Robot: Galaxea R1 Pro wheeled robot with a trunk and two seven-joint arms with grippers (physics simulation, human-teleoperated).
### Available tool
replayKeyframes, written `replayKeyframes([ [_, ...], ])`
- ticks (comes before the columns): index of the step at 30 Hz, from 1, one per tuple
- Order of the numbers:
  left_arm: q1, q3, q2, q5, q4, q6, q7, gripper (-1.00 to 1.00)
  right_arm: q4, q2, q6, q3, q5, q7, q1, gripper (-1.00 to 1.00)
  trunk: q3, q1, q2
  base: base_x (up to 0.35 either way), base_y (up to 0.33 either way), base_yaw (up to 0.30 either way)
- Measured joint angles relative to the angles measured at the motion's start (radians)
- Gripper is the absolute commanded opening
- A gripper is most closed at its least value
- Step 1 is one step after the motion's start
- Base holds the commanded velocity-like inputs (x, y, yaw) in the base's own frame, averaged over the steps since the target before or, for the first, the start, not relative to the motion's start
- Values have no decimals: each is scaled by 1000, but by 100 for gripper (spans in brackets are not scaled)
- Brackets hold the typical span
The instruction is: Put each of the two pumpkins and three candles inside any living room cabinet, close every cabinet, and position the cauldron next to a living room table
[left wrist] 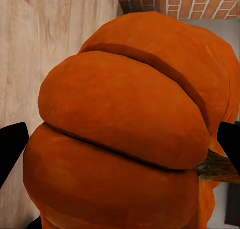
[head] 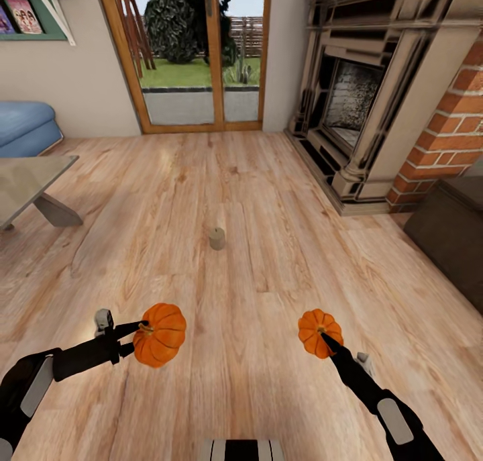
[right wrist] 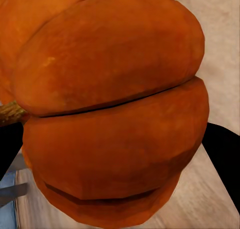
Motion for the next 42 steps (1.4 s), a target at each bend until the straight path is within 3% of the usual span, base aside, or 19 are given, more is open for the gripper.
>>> replayKeyframes([
  [7, -2, 0, 1, 0, 0, 1, 0, -100, -8, 0, 4, 9, 0, -1, 0, -100, 27, -3, 2, -5, 0, 0],
  [12, -2, 0, 2, 0, 0, 2, 0, -100, -11, -1, 69, 68, 4, -9, 0, -100, 46, -5, 3, 0, 0, 24],
  [14, -2, 0, 2, 0, 0, 2, 0, -100, -26, -1, 92, 74, 1, -11, 0, -100, 53, -6, 3, 0, 0, 134],
  [22, -2, 0, 1, -1, 0, 2, 0, -100, -70, -3, 186, 80, 7, -13, 0, -100, 75, -10, 5, 0, 0, 179],
  [42, -2, 0, -1, -1, 0, -1, 1, -100, -89, -4, 186, 82, 14, 6, 1, -100, 125, -19, 10, 0, 0, 190],
])
